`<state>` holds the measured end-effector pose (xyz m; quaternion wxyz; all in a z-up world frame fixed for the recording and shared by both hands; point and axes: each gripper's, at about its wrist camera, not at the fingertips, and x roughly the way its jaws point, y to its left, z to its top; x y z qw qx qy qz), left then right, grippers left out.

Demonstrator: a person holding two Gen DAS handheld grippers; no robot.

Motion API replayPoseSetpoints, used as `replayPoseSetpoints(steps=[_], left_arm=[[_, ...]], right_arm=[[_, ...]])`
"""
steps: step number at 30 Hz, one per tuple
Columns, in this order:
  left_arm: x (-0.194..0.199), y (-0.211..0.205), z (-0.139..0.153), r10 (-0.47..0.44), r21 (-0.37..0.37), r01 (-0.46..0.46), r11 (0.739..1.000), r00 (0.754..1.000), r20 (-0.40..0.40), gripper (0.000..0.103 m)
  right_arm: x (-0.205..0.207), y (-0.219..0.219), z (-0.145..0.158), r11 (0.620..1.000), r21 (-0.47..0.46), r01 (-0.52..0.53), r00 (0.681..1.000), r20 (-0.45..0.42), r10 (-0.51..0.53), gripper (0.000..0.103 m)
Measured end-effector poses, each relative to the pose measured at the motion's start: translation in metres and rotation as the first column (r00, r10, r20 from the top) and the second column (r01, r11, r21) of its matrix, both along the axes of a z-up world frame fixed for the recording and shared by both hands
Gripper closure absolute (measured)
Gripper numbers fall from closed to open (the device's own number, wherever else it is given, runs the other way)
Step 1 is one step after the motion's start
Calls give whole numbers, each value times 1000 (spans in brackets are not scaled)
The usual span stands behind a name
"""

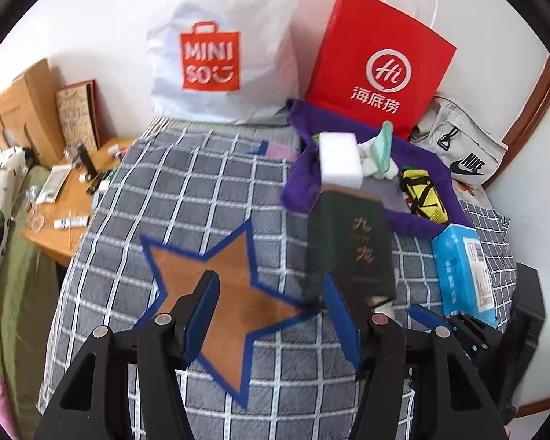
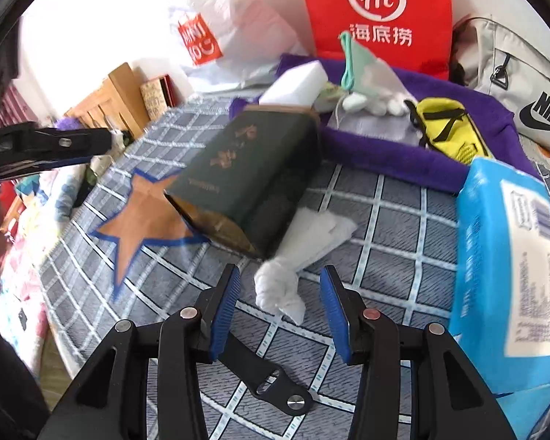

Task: Organize soft objects
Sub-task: 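Grasp the white cloth beside the green tin with the right tool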

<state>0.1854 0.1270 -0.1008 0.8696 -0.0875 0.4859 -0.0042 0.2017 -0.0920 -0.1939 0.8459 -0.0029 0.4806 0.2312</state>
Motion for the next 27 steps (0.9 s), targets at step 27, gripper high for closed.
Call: replayPoseSetpoints(steps=[27], left_arm=[[-55, -72, -50, -72, -27, 69, 997, 984, -163, 46]], right_arm=[[-60, -50, 23, 998, 56, 18, 998, 60, -21, 81]])
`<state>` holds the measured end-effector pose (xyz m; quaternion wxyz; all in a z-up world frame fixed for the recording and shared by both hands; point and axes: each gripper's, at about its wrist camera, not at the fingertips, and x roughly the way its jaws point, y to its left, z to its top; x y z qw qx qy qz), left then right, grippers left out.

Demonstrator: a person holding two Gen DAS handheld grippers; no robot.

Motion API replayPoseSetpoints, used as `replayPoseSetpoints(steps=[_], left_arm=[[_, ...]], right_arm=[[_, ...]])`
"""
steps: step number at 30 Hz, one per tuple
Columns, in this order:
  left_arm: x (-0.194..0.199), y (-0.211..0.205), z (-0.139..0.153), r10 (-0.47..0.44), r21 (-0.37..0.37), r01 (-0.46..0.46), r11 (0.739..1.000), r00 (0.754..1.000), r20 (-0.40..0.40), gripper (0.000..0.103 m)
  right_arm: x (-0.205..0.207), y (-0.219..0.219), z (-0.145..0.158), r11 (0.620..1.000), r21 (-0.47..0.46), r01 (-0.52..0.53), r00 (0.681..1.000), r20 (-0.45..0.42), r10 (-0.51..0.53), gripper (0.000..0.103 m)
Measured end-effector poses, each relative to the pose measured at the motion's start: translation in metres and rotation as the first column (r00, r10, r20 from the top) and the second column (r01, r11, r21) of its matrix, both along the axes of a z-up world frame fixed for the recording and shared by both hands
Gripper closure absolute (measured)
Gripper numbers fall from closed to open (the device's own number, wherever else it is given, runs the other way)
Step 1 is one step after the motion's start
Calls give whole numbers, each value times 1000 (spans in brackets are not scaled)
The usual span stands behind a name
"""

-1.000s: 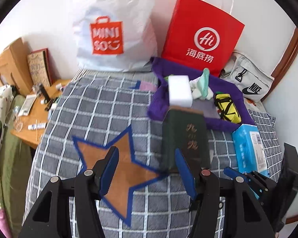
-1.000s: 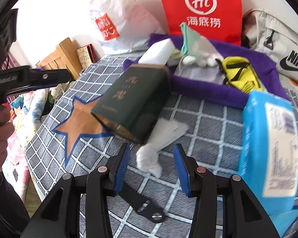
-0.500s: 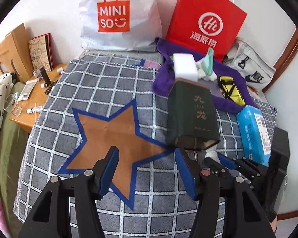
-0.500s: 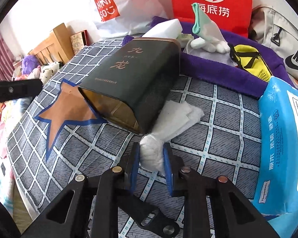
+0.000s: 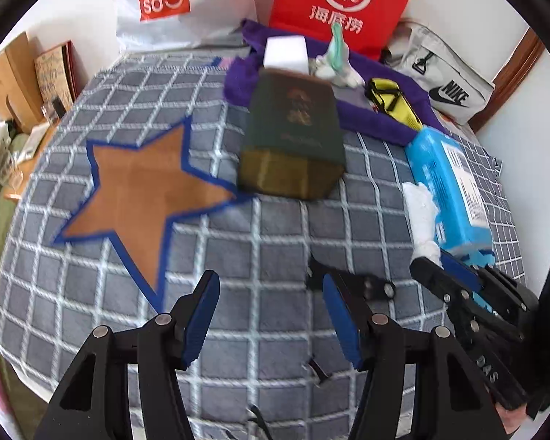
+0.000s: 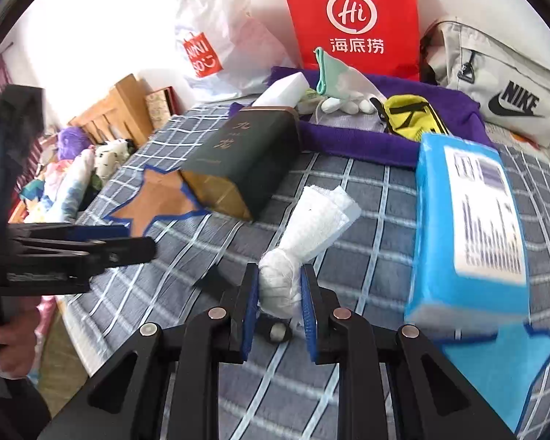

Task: Organize soft objects
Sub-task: 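Grasp the white cloth beside the green tin with the right tool, then grasp the black watch strap on the bed with the left tool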

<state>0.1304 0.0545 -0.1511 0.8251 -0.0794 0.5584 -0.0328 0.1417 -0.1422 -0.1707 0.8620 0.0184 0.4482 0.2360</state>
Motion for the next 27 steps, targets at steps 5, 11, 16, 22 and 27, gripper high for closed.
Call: replayPoseSetpoints(steps=[5, 11, 16, 22, 27], left_arm=[[-16, -16, -13, 6, -11, -6, 1000, 999, -32, 46], [-27, -38, -25, -9, -19, 8, 1000, 998, -63, 46], [-30, -56, -30, -25, -25, 24, 999, 997, -70, 46], [-22, -63, -35, -17, -48, 14, 999, 998, -56, 46], [-7, -65, -39, -2, -50, 0, 999, 999, -34, 46]], right_arm=[[-29, -9, -5, 1000, -14, -14, 1000, 3, 14, 81], [-47, -36, -17, 998, -41, 37, 999, -15, -38, 81], [-62, -60, -20, 995, -63, 77, 997, -5, -78, 81], [-62, -95, -32, 986, -75, 147, 989, -24, -149, 81], [-54, -114, -38, 981, -63, 181, 982, -38, -184, 80]])
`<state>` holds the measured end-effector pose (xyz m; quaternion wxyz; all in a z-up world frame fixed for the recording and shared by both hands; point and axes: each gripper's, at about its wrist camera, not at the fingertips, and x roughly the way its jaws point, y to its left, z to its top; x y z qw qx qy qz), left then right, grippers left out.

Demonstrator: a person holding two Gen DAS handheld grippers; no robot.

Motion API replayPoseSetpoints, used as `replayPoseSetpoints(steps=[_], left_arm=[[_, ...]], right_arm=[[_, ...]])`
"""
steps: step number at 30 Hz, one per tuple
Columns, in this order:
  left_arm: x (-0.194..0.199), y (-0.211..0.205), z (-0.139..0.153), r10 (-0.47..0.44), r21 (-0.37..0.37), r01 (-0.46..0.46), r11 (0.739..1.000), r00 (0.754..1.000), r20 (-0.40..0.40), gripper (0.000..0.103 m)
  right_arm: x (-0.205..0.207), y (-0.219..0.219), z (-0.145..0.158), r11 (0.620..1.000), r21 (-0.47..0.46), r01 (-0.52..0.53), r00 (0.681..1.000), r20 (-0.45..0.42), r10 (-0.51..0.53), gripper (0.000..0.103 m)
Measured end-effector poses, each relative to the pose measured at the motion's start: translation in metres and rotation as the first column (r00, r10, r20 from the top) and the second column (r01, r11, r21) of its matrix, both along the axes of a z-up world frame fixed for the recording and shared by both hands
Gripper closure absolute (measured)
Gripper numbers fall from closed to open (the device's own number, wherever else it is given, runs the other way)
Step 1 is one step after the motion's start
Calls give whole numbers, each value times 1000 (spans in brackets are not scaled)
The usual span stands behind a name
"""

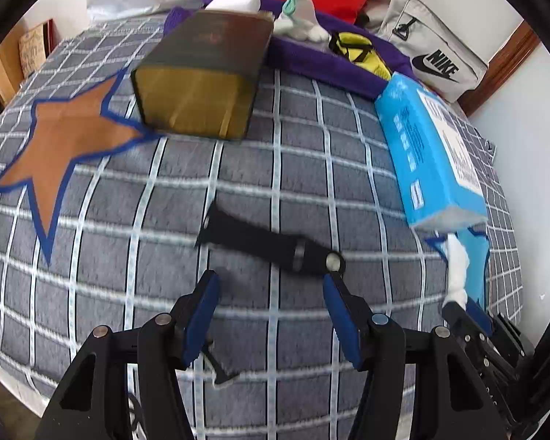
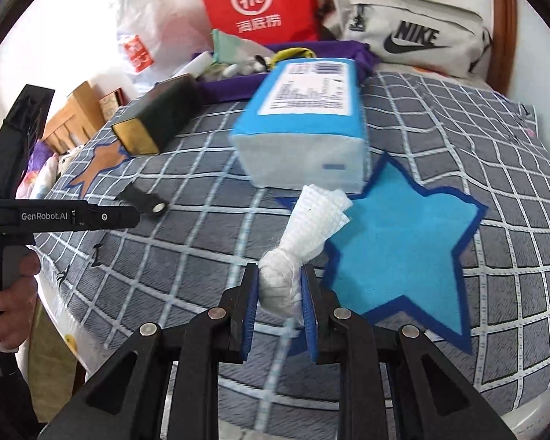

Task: Organize soft objects
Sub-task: 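Grasp the black watch strap on the bed with the left tool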

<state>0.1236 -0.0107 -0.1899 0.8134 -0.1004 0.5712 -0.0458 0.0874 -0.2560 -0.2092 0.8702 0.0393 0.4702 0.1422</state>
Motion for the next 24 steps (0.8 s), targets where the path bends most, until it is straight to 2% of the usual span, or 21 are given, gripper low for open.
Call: replayPoseSetpoints(steps=[6, 11, 14, 15, 17, 20, 24], left_arm=[[25, -6, -3, 8, 17, -9, 1000, 1000, 22, 46], [40, -35, -6, -62, 125, 55, 991, 997, 51, 46], [38, -55, -10, -135, 240, 114, 964, 988, 72, 46], [36, -58, -10, -152, 254, 126, 959, 985, 86, 49], [33, -57, -8, -173, 229, 147, 962, 980, 95, 64], [28, -45, -5, -190, 209, 170, 963, 979, 78, 77], [18, -20, -3, -172, 174, 162, 971, 984, 48, 77]], right_arm=[[6, -8, -7, 999, 41, -9, 1000, 10, 8, 80], [10, -8, -8, 999, 40, -30, 999, 25, 29, 80], [10, -7, -9, 998, 43, -35, 999, 35, 34, 80], [10, -8, -9, 998, 44, -36, 999, 36, 34, 80], [10, -8, -10, 998, 45, -39, 998, 41, 37, 80], [8, -8, -10, 998, 39, -42, 998, 51, 40, 80], [6, -5, -10, 999, 18, -38, 997, 61, 37, 80]])
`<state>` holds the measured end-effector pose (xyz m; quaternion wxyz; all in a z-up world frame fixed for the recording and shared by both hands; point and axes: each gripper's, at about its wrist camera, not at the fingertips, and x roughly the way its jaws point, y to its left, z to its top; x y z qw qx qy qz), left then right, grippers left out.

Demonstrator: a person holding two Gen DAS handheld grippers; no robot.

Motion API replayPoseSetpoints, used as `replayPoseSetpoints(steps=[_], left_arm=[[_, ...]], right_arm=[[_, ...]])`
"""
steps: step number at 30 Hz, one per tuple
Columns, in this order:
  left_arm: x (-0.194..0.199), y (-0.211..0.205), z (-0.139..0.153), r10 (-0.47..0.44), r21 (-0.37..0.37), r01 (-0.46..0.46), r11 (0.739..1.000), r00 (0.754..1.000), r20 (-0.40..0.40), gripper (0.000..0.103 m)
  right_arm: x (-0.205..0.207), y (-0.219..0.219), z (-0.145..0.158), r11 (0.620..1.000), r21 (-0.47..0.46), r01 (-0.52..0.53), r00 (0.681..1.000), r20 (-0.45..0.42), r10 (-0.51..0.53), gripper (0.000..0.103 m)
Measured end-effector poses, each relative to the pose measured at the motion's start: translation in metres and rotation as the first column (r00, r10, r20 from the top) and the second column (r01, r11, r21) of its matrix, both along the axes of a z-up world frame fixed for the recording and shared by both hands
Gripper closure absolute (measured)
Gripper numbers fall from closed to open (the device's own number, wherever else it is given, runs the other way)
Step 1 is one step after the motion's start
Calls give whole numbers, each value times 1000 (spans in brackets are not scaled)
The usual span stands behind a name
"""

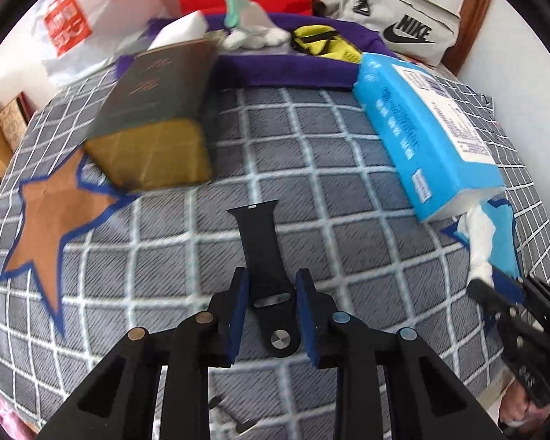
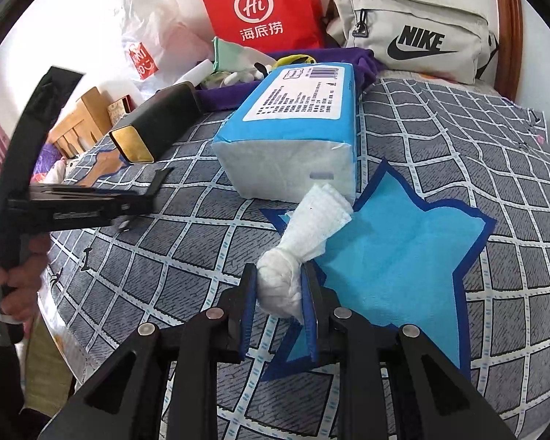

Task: Organize soft objects
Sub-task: 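Grasp the black watch strap on the bed with the left tool, then carry the watch strap and white cloth over the purple towel with both tools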

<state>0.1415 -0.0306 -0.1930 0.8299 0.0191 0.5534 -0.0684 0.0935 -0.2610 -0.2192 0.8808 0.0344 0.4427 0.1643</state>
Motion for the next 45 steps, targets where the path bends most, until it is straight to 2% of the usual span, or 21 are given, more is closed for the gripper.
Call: replayPoseSetpoints(steps=[3, 5, 6, 8, 9, 10, 14, 17, 18, 21, 30, 39, 45], left_arm=[[-4, 3, -1, -27, -15, 27, 1000, 1000, -6, 76], [-2, 2, -2, 1, -41, -2, 999, 1000, -7, 69], [-1, -1, -3, 7, -41, -7, 999, 1000, 7, 68], [-5, -6, -3, -3, 0, 3, 1000, 1000, 31, 68], [-6, -9, -3, -12, 22, 11, 1000, 999, 41, 70], [-7, -9, -3, -17, 24, 16, 1000, 999, 51, 79], [-5, -1, -1, 1, -23, 0, 1000, 999, 41, 81], [-7, 1, 1, -3, -26, 3, 1000, 1000, 19, 81], [-9, 6, 4, 21, -43, -21, 999, 1000, 8, 81], [-11, 13, 10, 35, -57, -35, 998, 999, 7, 82], [-16, 19, 50, 46, -58, -41, 997, 995, 86, 82], [-14, 20, 99, 48, -69, -36, 997, 983, 177, 82], [-7, 24, 124, 59, -94, -40, 995, 974, 219, 82]], right_arm=[[0, 2, 0, 1000, -11, 4, 1000, 2, -4, 80], [1, 2, 0, 1000, -14, 7, 1000, 0, -7, 80], [1, 2, 1, 1000, -17, 10, 1000, -2, -10, 80], [1, 3, 1, 1000, -25, 14, 1000, -4, -14, 80], [0, 4, 1, 999, -31, 16, 1000, -5, -17, 80], [0, 5, 2, 999, -40, 18, 1000, -6, -18, 80], [-3, 10, 2, 998, -63, 15, 1000, -3, -15, 80], [-4, 12, 6, 998, -67, -1, 1000, -20, -1, 80], [-4, 13, 7, 998, -70, -7, 1000, -22, 6, 81], [-7, 18, 17, 996, -79, -34, 999, -4, 34, 81], [-12, 21, 63, 998, -50, -48, 995, 87, 52, 81], [-2, 13, 112, 1000, -23, 9, 985, 174, -5, 80], [10, 16, 137, 1000, -8, 30, 979, 201, -28, 81]])
